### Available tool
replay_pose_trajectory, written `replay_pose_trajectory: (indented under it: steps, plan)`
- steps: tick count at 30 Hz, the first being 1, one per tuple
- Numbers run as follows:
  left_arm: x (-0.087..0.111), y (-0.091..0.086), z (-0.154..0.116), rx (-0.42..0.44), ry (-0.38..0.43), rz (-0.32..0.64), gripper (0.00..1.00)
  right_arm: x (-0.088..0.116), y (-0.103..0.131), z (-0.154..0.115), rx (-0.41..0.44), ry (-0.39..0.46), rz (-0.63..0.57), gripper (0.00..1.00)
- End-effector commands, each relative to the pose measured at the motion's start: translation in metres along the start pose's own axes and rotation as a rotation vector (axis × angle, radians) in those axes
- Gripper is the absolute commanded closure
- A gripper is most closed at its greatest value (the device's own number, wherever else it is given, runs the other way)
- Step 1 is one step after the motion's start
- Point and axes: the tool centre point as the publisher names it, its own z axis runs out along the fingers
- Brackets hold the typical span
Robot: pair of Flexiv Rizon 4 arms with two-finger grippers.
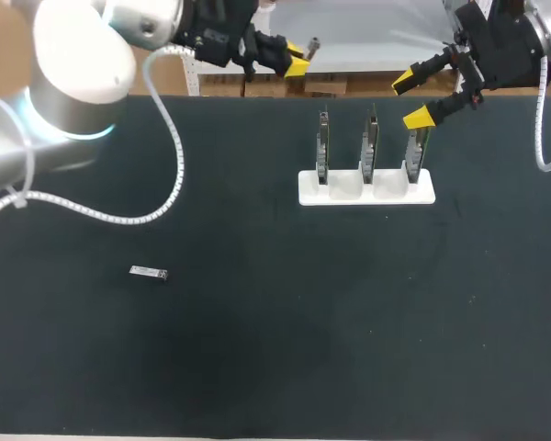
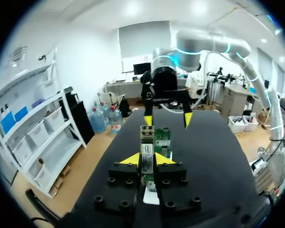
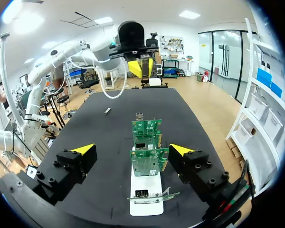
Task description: Pick up the optical module with the left hand, and insert it into the network port with the right hand.
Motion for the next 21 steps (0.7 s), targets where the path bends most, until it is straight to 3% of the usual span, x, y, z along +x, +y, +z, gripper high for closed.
replay_pose_trajectory:
  steps: [1,8,12,21]
  plan:
    - [-0.003,-0.015,0.010,0.002,-0.085,-0.006,1.00,0.000,0.000,0.000,0.000,-0.001,-0.001,0.00]
    - [-0.007,-0.035,0.026,0.024,-0.116,-0.021,1.00,0.000,0.000,0.000,0.000,-0.001,-0.001,0.00]
    - [-0.008,-0.039,0.032,0.039,-0.144,-0.059,1.00,0.000,0.000,0.000,0.000,-0.001,-0.001,0.00]
    - [-0.016,-0.045,0.044,0.062,-0.195,-0.050,1.00,0.000,0.000,0.000,0.000,-0.001,-0.001,0.00]
